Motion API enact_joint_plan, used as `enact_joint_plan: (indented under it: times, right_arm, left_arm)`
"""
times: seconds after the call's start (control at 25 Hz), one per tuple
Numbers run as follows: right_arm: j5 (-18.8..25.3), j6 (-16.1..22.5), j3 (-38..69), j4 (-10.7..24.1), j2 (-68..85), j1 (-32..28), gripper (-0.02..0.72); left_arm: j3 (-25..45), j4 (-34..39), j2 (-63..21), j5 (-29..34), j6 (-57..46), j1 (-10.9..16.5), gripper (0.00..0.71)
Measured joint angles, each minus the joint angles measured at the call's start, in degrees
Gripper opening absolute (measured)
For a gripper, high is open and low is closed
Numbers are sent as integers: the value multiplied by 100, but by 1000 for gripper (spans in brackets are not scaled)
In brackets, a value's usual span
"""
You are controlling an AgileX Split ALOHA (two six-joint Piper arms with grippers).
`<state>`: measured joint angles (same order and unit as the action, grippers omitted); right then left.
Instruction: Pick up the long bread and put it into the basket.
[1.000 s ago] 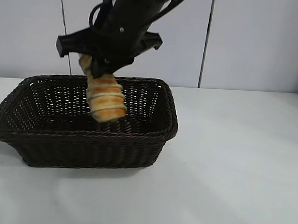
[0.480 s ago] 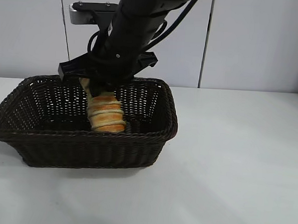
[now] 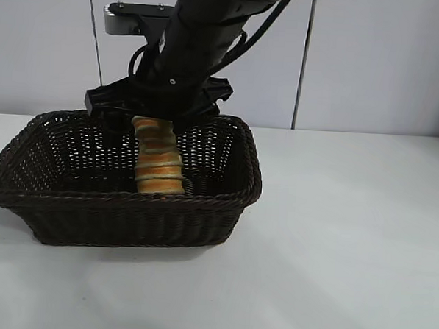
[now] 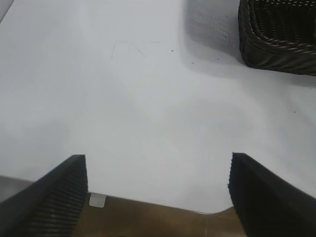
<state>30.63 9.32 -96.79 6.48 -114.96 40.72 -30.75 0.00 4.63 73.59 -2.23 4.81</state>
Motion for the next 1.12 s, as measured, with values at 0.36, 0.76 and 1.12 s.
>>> enact_joint_plan:
  times: [0.36, 0.76, 1.12]
  right_arm:
    - [642, -11, -48, -1, 818, 0, 631]
    - [1996, 777, -66, 941, 1475, -832, 631]
    - [3492, 1034, -93, 2051, 2420, -2491, 631]
  left_arm:
    - [0, 0, 0, 0, 0, 0, 570]
    - [0, 0, 0, -5, 0, 0, 570]
    - [0, 0, 0, -5, 0, 0, 570]
